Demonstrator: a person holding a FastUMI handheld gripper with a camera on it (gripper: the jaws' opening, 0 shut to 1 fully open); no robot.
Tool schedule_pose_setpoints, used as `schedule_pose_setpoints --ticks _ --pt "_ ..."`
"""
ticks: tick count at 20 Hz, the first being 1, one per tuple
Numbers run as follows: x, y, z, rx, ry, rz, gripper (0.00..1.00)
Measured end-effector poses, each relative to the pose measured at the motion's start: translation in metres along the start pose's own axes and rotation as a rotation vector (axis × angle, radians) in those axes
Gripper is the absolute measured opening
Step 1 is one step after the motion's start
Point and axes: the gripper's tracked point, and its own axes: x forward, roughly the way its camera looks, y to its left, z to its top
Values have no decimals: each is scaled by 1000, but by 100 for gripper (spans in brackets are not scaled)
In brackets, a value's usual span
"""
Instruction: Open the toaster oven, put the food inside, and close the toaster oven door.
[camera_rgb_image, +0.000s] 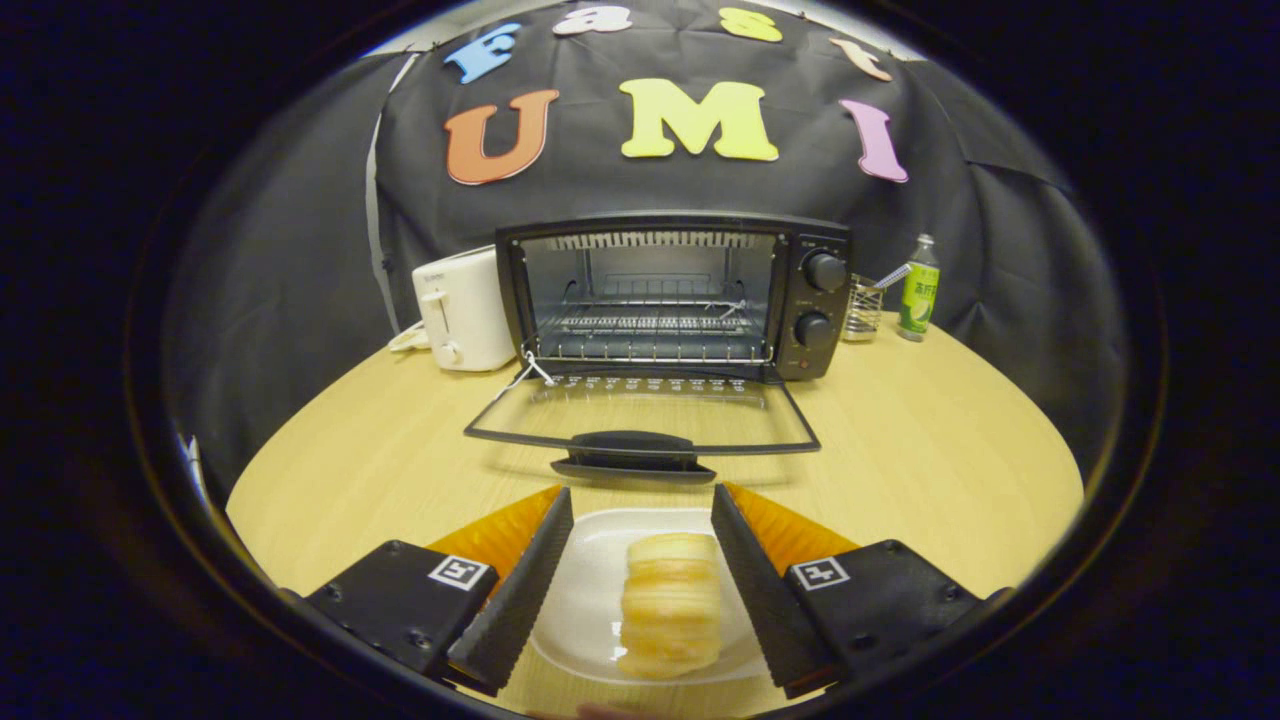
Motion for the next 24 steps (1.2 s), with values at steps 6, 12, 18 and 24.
schedule_pose_setpoints --ticks 6,12,18,24 --pt "-22 -19 -29 22 -1 -29 94" --pt "-18 -23 -51 24 45 -24 95" --pt "-19 -22 -55 37 77 -10 87" --pt "-22 -24 -51 123 52 10 66"
